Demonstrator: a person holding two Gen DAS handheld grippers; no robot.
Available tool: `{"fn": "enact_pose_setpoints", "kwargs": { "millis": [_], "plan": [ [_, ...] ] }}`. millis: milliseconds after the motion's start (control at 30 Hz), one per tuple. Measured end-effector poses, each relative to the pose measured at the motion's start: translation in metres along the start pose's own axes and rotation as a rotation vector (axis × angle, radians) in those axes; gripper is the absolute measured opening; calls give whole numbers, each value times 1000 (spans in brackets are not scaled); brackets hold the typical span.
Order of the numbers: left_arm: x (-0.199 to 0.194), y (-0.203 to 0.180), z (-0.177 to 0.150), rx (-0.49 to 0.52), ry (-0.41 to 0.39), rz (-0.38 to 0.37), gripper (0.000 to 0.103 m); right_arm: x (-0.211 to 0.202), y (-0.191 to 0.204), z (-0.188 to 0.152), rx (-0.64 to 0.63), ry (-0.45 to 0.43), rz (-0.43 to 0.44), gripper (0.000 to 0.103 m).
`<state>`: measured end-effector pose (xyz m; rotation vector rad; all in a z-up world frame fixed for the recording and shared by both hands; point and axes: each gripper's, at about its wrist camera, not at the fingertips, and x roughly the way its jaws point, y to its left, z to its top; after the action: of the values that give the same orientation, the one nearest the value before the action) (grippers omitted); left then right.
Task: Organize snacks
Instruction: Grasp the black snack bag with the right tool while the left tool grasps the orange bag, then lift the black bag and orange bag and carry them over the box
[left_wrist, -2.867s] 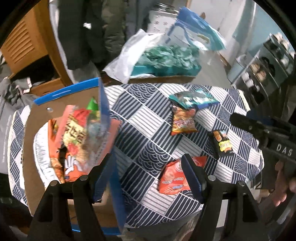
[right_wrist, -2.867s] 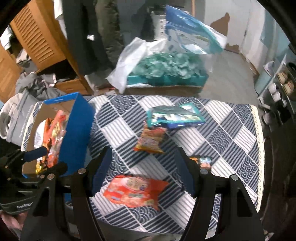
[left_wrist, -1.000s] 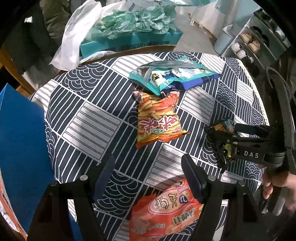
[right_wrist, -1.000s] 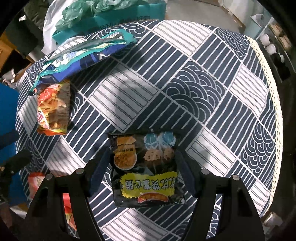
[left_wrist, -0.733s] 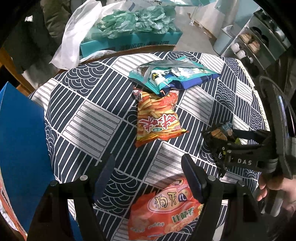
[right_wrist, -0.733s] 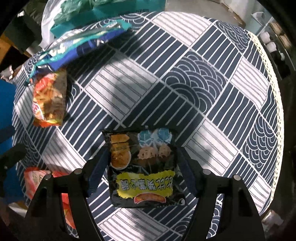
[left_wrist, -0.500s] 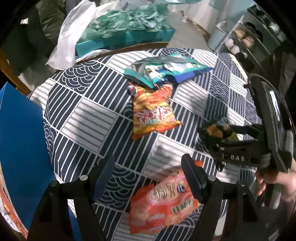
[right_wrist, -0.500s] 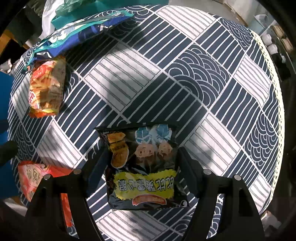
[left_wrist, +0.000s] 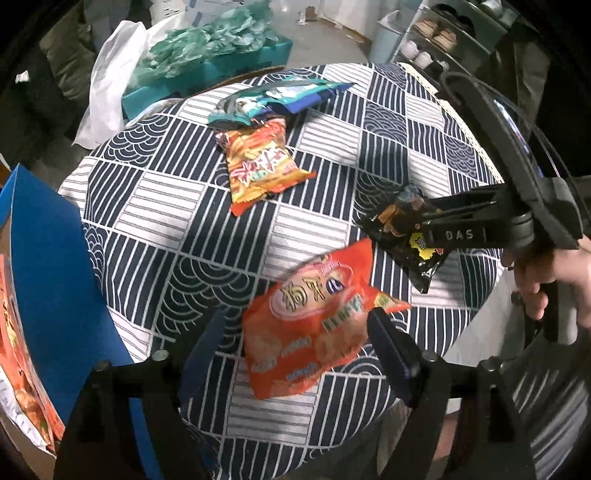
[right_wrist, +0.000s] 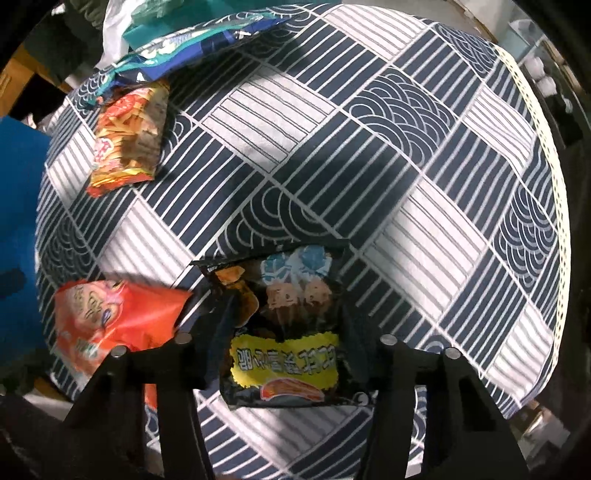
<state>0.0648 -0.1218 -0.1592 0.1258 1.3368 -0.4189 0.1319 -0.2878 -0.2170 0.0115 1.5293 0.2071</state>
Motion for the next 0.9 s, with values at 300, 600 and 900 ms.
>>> {"fn": "enact_pose_setpoints", "kwargs": {
  "millis": [300, 600, 900],
  "plan": [
    [19, -15, -8, 92, 49, 60, 82, -3, -6, -26, 37, -3, 31, 76],
    [43, -33, 0, 152, 45, 113, 88, -26, -5, -44, -7, -10, 37, 76],
    [65, -49, 11, 243, 41, 185, 88, -6, 3, -52, -28, 18, -5, 76]
  ]
}}
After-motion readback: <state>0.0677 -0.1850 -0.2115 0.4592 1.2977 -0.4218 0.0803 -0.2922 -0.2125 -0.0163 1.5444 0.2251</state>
